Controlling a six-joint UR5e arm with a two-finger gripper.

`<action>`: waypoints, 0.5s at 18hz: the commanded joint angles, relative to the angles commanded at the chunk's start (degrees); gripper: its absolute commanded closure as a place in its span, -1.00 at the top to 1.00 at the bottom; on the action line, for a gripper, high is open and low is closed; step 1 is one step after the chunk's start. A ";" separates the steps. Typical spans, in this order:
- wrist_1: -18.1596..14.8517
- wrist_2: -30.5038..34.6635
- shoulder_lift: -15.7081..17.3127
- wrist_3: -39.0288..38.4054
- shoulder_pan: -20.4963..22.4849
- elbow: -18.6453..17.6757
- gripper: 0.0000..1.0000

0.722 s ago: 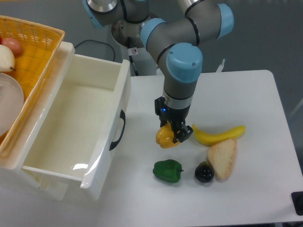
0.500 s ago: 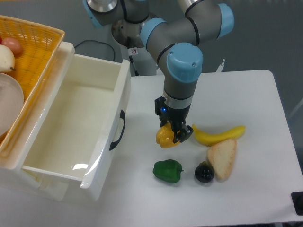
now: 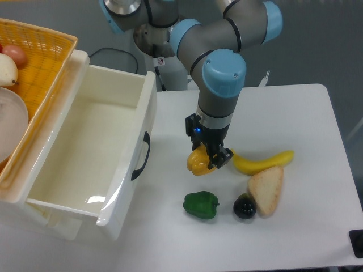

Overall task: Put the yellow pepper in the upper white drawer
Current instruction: 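Close the gripper around the yellow pepper on the table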

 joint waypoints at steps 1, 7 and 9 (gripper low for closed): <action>0.00 0.00 0.26 -0.35 0.00 0.00 -0.88; -0.35 -2.19 0.70 -2.54 0.44 0.35 -0.88; -0.26 -2.81 0.70 -4.13 0.44 0.61 -0.88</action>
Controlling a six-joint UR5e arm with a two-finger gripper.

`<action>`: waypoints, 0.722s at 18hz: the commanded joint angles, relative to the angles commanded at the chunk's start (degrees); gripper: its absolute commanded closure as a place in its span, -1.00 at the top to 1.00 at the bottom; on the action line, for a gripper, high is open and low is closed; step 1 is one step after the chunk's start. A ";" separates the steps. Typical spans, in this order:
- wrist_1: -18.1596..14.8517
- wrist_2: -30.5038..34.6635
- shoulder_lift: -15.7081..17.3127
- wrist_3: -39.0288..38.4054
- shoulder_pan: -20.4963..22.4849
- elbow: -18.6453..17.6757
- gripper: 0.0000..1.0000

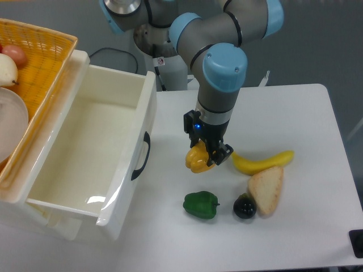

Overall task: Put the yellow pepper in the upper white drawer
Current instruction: 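Close the gripper around the yellow pepper on the table, then lift the yellow pepper up off the table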

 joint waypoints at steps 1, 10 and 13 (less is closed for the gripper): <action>-0.09 -0.09 0.00 -0.18 0.00 0.00 -0.88; -0.88 -5.63 1.76 -20.48 0.79 1.58 -0.88; -3.42 -7.11 3.60 -22.58 2.54 2.11 -0.88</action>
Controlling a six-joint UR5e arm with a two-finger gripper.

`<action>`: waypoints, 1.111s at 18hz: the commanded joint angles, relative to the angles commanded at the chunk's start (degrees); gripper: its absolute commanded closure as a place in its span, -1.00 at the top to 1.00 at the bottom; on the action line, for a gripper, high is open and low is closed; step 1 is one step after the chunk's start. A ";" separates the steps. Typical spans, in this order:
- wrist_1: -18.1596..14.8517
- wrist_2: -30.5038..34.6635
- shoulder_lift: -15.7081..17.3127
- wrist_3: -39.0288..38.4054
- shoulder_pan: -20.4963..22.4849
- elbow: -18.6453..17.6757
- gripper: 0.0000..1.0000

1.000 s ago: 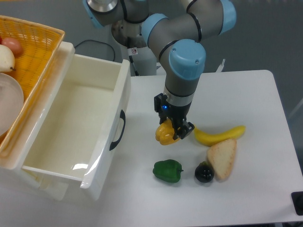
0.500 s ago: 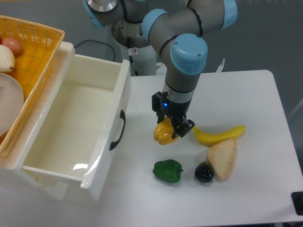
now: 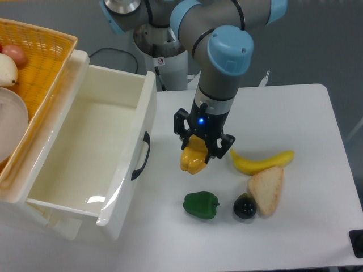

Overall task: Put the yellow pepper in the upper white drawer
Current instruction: 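Lift the yellow pepper up off the table, then carry the yellow pepper over the open white drawer and lower it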

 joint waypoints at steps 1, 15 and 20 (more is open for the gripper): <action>-0.88 -1.49 0.26 -0.27 1.14 0.26 -0.88; -18.73 -15.65 6.77 -5.11 3.00 1.67 -0.88; -19.26 -19.24 8.79 -7.73 -0.17 1.67 -0.88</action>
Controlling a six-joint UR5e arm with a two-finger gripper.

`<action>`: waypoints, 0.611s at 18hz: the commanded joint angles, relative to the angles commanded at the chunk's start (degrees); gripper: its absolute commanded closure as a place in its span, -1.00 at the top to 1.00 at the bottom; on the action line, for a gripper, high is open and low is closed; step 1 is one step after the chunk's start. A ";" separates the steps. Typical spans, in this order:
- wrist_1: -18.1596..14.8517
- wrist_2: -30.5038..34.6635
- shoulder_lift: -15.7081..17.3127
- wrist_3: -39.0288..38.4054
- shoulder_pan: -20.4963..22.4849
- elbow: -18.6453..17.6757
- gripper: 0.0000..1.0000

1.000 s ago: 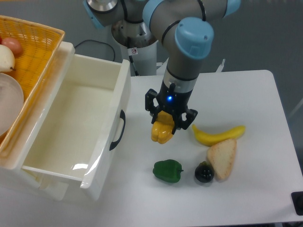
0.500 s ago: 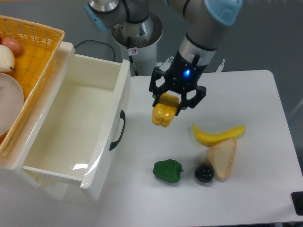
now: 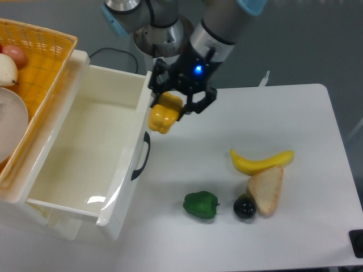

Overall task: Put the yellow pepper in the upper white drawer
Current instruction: 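Carry the yellow pepper over the open white drawer and lower it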

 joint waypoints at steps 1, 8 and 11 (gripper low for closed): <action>0.09 -1.41 0.44 -0.62 0.00 0.00 -0.88; 1.40 -2.04 0.27 -2.47 -4.83 -0.09 -0.86; 3.51 -1.95 -0.61 -3.62 -6.76 -0.35 -0.86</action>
